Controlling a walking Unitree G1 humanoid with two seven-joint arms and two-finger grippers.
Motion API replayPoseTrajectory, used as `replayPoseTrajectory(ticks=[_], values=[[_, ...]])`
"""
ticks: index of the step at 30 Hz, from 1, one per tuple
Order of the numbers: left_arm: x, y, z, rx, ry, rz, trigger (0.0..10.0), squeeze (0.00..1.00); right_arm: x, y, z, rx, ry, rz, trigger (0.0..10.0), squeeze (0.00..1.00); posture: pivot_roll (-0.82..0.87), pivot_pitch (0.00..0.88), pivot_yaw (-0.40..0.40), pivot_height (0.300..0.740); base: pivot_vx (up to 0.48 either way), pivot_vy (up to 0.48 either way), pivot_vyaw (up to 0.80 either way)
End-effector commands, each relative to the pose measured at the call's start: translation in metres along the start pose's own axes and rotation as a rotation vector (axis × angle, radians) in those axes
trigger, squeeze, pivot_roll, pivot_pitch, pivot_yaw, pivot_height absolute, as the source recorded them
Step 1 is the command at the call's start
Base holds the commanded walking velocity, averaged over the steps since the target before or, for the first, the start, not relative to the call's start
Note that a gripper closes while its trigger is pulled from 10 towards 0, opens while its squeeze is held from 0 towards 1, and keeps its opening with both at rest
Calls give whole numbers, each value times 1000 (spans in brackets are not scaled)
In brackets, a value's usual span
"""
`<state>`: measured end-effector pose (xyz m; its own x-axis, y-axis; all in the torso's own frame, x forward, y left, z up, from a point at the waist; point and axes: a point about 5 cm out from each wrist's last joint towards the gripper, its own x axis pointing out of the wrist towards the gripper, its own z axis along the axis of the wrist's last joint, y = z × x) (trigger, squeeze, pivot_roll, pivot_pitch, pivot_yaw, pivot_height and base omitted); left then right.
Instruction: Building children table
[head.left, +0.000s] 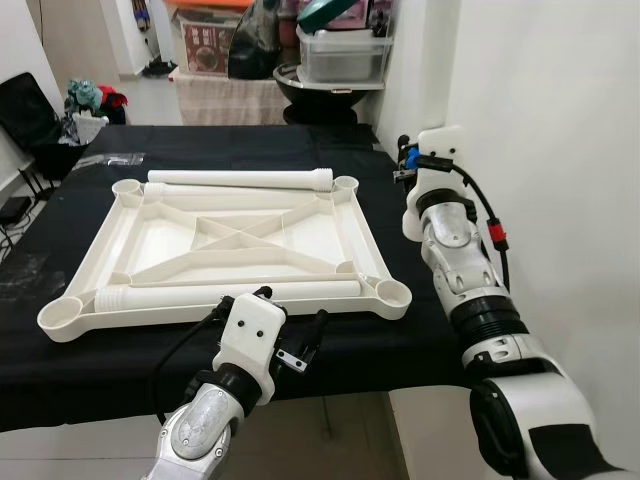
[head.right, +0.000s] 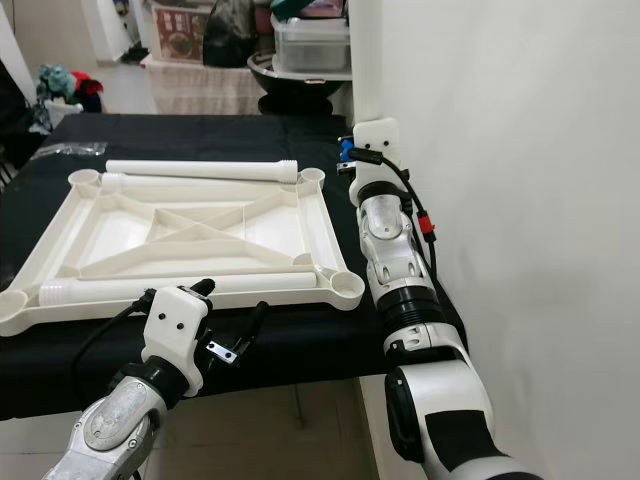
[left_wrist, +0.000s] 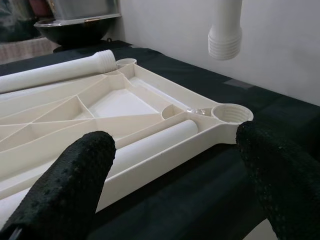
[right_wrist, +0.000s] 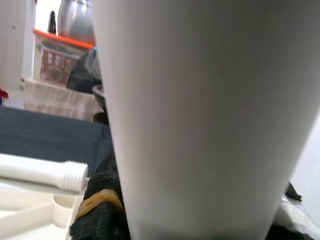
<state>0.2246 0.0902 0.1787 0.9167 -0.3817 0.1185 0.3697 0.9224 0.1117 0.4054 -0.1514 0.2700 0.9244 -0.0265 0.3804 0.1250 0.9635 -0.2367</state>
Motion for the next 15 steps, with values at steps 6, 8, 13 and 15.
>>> replayPoseTrajectory(ticks=[6,8,13,15], values=[[-3,-4,10,-18,-3,-9,10000,0,-2,1,-15,-32,68,10,10000,0,81,198,-69,740,0,0,0],[-3,-5,12,-21,-4,-12,10000,0,-5,3,-25,-37,102,12,10000,0,83,207,-75,740,0,0,0],[-4,-3,13,-16,2,-4,10000,0,-9,7,-35,-34,142,37,10000,0,76,225,-78,740,0,0,0],[-3,-1,12,-16,5,6,10000,0,-10,9,-39,14,181,48,10000,0,74,225,-77,740,0,0,0]])
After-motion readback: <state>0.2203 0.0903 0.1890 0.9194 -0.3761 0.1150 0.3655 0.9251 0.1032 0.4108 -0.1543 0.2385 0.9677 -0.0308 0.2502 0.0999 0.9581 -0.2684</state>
